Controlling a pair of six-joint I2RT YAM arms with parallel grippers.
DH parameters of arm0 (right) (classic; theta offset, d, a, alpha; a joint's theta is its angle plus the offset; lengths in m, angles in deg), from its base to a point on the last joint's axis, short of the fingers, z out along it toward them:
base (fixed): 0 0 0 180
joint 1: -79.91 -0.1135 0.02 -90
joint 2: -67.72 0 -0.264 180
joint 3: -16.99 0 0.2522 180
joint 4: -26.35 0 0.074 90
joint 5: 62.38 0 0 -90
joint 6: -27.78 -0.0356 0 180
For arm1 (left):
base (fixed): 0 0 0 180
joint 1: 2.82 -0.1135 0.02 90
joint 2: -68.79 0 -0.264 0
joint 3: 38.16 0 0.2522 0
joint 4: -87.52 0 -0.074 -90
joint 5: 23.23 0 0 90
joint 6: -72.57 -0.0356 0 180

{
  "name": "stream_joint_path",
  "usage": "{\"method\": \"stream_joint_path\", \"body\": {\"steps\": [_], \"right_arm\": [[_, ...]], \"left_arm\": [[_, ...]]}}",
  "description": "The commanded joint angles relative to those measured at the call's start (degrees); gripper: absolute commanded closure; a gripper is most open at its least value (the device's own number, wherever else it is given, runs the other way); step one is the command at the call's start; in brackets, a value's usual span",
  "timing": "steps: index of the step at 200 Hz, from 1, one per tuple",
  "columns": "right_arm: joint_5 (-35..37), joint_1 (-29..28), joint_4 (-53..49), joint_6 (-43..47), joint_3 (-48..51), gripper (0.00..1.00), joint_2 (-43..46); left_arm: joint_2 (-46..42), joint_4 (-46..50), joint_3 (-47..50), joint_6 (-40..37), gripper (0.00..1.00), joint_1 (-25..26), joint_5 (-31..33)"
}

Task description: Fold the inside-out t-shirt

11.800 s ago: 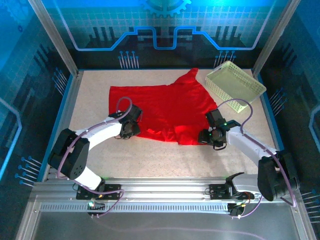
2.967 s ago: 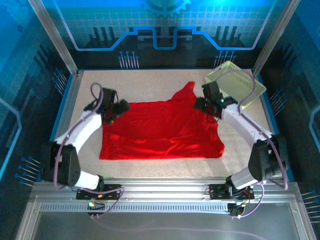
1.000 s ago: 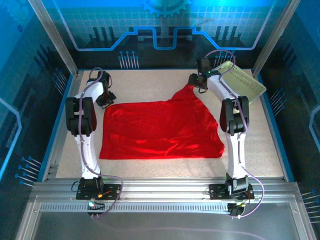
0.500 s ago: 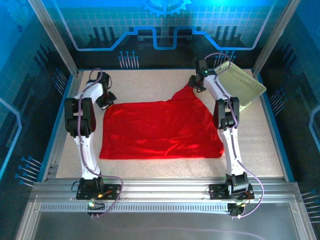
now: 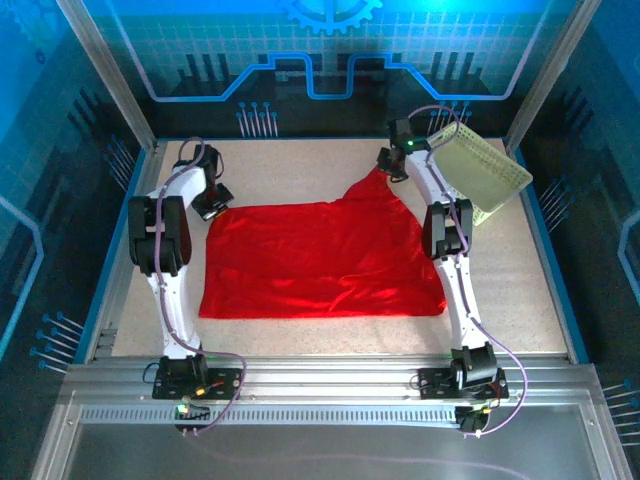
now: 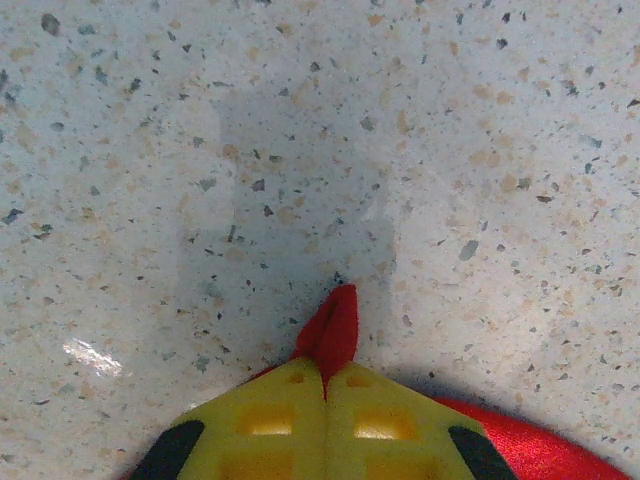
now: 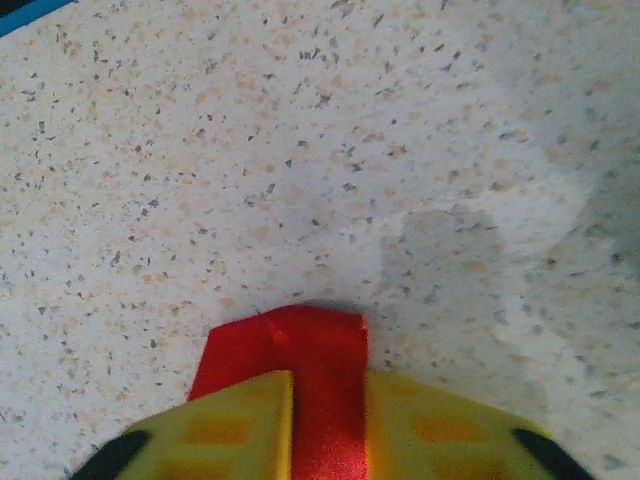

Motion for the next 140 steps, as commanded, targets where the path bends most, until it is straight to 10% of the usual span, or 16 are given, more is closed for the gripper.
{"method": "stream_joint_path", "body": {"steps": [1,34,140], "right_arm": [[-2.95,-0.88,-1.32,-0.88,-1.66,0.84,-3.12],[-2.21,-0.77,-2.08,-0.92,-1.98,1.00,-2.41],[3.64,-1.27,-4.57,2.63,6.05,1.00,19.88]], "left_arm": [[-2.17,0.89,1.85,-0.35,0.95,0.09,-1.48],[-2.65,0.73,2.19,-0.38,0.97,0.09,-1.47],[-10.98,-7.00,9.83,0.12,1.00,-0.24,-0.18]]}}
